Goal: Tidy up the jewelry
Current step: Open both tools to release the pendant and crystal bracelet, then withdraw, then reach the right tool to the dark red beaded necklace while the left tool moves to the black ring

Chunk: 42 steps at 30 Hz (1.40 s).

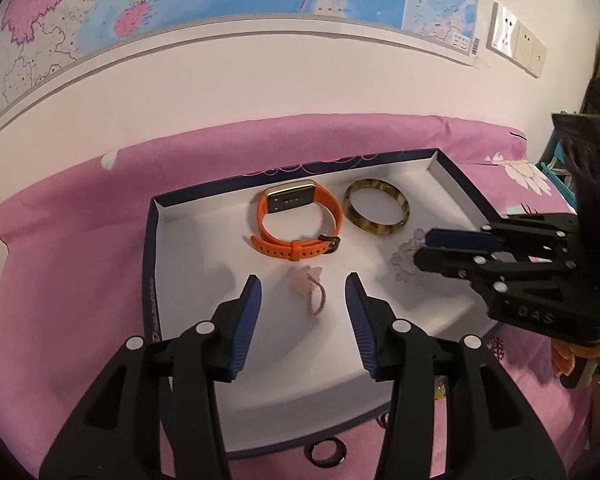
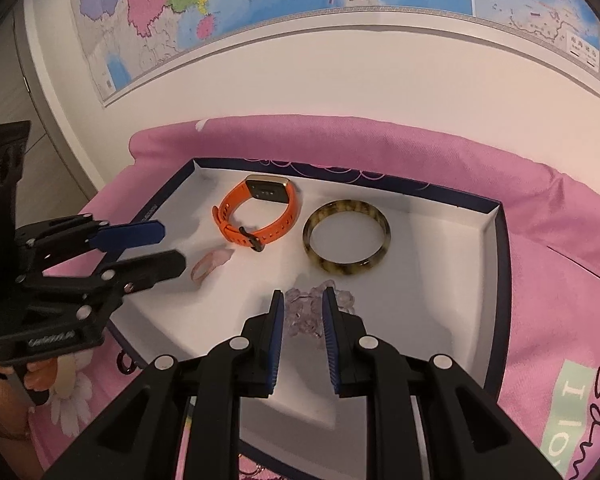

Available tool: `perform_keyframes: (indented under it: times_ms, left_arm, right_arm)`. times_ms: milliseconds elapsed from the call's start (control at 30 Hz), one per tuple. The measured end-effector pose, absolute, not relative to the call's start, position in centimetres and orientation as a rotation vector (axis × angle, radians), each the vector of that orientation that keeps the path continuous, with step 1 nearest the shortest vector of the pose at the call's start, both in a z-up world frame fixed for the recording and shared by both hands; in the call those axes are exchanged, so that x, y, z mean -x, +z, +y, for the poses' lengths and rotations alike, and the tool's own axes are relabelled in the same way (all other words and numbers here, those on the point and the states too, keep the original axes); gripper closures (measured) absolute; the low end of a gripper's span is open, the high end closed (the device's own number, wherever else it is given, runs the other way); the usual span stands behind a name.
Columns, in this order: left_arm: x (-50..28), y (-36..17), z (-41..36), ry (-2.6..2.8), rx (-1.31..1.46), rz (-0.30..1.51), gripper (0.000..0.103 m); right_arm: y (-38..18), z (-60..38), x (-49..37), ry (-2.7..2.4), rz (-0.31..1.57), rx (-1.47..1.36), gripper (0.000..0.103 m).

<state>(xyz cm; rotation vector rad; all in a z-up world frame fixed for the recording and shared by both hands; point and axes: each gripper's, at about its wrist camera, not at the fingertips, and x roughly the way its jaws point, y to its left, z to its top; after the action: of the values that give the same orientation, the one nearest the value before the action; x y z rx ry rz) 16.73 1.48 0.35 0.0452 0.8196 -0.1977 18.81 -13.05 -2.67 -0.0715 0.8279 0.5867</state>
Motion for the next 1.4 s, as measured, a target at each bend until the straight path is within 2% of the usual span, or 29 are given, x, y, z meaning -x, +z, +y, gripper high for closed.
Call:
perform_keyframes:
  times_ms: [400,600,800,1067,1400]
  left_arm:
    - [-14.3,0.7,2.0,-0.216,-0.027,0.81,0.057]
    - [-12.0,0.8,2.9,-0.225,-0.026,0.792,0.055]
    - [-9.4,0.5,3.6,-0.23,-0.032,0.781,0.053]
    - [-6.8,-0.3,4.2,-0.241,-0.009,0.79,0.051]
    - [-5.8,-1.3,3.3,-0.254,-0.015,0.808,0.05]
  right_arm:
    - [-1.8,-13.2,-18.5,0.552,0.79,0.079,0.085]
    - [0.0,-14.9,-16.5,0.582,0.762,0.034,0.076]
    - [0.7,-15.5,-12.8,0.643,0.742,0.046,0.074]
    - [-1.7,-16.1,-8.8,0.65,0.807,0.09,0.074]
    - [-4.4,-17.4,-10.2,0.56,0.891,0.029,0.075]
